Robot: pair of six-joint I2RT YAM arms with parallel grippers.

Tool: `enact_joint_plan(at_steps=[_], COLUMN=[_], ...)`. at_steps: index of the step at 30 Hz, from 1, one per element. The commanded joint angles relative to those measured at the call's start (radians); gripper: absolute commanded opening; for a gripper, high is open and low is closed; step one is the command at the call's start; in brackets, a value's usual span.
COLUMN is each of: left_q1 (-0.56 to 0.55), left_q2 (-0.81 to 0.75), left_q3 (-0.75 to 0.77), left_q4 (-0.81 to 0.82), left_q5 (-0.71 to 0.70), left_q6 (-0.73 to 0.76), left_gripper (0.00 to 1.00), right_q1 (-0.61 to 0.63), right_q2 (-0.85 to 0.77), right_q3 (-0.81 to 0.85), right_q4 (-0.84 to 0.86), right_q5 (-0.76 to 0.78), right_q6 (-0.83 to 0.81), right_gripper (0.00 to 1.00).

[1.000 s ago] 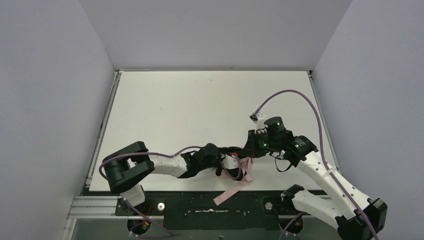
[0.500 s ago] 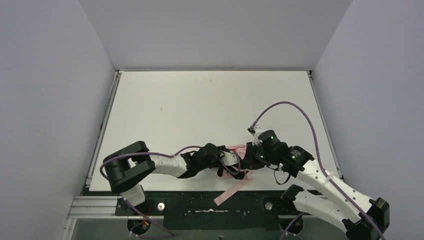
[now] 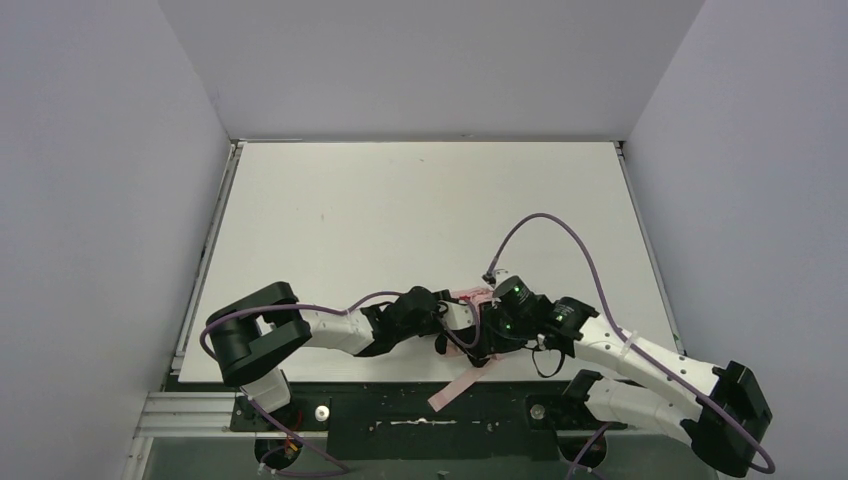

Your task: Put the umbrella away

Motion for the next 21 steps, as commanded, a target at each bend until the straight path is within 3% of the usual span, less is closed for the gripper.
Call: enact_joint_plan(at_steps=[1, 4, 7, 15, 19, 21], left_q1=[0.015, 0.010, -0.003, -0.026, -0.059, -0.088], left_q2=[0.009, 0.002, 0.004, 0.017, 0.026, 0.040], left_q3=[-0.043, -0.049, -0.052, -0.077, -0.098, -0.109], left_q4=[0.016, 0.018, 0.021, 0.103, 0.176, 0.216], left_q5=[-0.044, -0.054, -0.079, -0.129, -0.169, -0.195], left_q6=[0.046, 0.096, 0.157, 0.279, 0.338, 0.392], left_gripper=[0.00, 0.00, 0.00, 0.00, 0.00, 0.00], right_q1=[0.011, -0.006, -0.041, -0.193, -0.259, -0.273], right_q2=[-0.045, -0.100, -0.139, -0.125, -0.074, -0.011], right_q3=[0.088, 0.159, 0.209, 0.337, 0.346, 0.357], right_q4=[-0.073, -0.133, -0.154, -0.225, -0.083, 0.010], right_q5=[0.140, 0.230, 0.225, 0.243, 0.212, 0.129], right_q6=[-0.021, -0.045, -0.100, -0.204, -0.294, -0.383], right_gripper=[0.28, 0.30, 0.33, 0.53, 0.76, 0.79])
